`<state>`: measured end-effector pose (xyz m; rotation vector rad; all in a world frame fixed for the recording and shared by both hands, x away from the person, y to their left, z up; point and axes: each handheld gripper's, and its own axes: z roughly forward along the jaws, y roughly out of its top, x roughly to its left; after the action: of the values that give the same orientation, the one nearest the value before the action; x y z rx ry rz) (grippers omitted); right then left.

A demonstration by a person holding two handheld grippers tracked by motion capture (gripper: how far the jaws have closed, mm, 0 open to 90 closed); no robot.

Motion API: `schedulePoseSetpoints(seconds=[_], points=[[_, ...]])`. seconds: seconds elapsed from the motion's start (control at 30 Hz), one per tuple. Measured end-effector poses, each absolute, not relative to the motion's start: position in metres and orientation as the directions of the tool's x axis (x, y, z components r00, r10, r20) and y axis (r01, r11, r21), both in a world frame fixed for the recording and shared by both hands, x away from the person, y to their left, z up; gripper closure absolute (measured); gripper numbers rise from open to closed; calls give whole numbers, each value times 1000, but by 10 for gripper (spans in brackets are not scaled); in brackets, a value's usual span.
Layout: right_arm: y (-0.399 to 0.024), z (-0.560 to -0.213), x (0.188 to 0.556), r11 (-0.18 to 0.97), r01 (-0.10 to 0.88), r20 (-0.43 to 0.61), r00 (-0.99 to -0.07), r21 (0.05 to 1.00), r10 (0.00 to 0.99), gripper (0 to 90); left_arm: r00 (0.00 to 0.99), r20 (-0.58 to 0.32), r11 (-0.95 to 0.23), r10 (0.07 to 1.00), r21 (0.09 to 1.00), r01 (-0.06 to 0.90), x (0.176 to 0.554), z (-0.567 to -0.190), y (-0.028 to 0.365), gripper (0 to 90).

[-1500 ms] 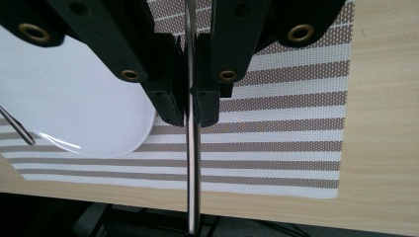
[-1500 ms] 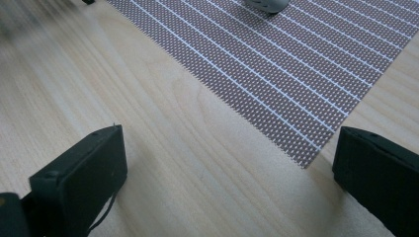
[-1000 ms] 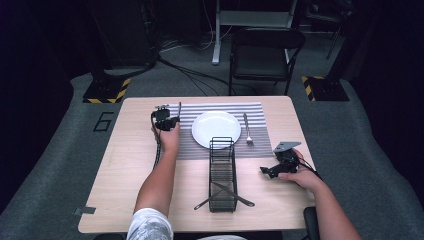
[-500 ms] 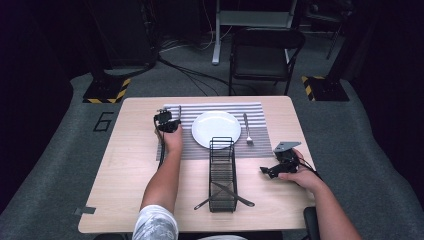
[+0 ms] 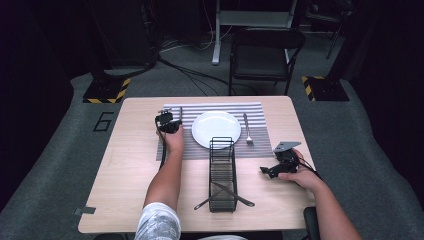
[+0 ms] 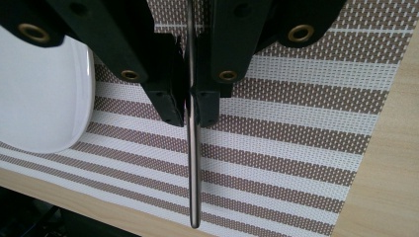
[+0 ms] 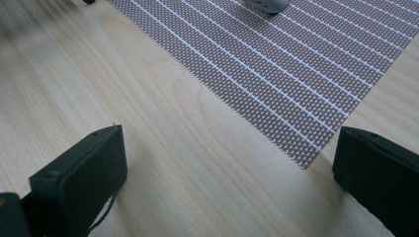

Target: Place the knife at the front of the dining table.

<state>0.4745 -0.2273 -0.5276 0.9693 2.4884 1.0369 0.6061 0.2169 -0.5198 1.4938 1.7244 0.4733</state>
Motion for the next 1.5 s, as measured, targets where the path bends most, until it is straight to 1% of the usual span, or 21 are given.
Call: schedulePoseSetpoints(seconds=[0.1,0.17,0.23,0.27,0.37,0.5,0.53,0.7,0.77,0.83,0.93,1.33,1.5], points=[[-227,-528,475,519,477,3,-738,709,675,0,5,-309,232,951,725,648,606,-520,217,826],[-227,-528,475,519,477,3,-738,709,675,0,-7,-325,254,946,725,641,607,-520,217,826],[-227,-528,475,519,477,3,-738,709,674,0,1,-304,233,953,731,642,607,-519,219,825],[-227,-528,475,519,477,3,-738,709,674,0,1,-315,241,949,727,643,606,-518,220,817],[-227,-528,475,519,476,2,-739,709,674,0,17,-310,230,951,738,634,605,-511,222,807],[-227,-528,475,518,477,3,-738,710,675,0,45,-287,194,957,747,636,602,-503,224,762],[-227,-528,475,519,476,2,-738,710,674,0,53,-280,184,959,750,636,602,-501,225,721],[-227,-528,475,519,477,2,-738,709,674,0,69,-283,177,957,754,633,597,-489,229,689],[-227,-528,475,519,477,3,-738,710,675,0,92,-293,173,952,758,629,594,-482,232,644],[-227,-528,475,521,477,2,-739,708,673,0,110,-293,161,950,760,630,591,-476,233,639],[-227,-528,475,519,476,2,-738,710,674,0,138,-269,124,953,765,632,587,-466,233,625],[-227,-528,475,519,478,3,-738,708,675,0,228,-285,89,931,783,616,563,-430,242,548],[-227,-528,475,519,478,3,-738,709,675,0,254,-279,71,926,790,609,552,-418,246,533]])
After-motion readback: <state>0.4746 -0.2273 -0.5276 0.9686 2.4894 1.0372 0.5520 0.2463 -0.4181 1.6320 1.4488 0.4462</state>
